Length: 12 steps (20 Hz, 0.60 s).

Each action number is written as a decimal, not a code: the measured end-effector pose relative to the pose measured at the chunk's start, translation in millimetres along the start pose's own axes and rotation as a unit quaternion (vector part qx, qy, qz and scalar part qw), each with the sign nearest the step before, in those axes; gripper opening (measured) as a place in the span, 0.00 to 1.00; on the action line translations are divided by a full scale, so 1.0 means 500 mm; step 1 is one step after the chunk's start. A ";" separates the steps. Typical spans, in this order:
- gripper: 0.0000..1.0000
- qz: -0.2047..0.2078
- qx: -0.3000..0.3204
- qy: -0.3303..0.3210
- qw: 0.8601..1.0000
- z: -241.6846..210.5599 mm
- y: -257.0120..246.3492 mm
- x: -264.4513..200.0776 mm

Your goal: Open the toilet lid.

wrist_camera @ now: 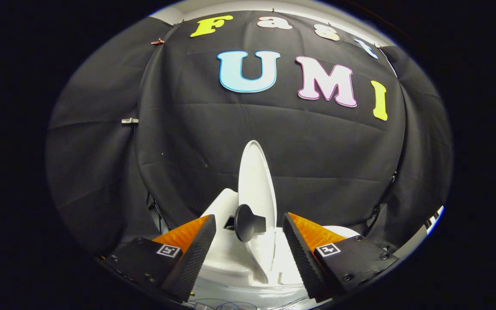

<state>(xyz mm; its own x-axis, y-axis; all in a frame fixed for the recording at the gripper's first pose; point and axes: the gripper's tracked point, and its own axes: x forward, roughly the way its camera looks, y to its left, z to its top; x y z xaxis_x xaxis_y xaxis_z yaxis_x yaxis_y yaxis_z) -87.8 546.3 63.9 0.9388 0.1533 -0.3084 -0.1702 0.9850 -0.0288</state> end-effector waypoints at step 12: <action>0.99 0.048 0.040 -0.031 0.998 0.082 -0.020 -0.066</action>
<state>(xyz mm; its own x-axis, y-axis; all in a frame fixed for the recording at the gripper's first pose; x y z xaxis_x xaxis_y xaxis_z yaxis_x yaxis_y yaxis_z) -104.9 534.6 113.2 0.9363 0.2493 -0.2474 -0.2381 0.9684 0.0747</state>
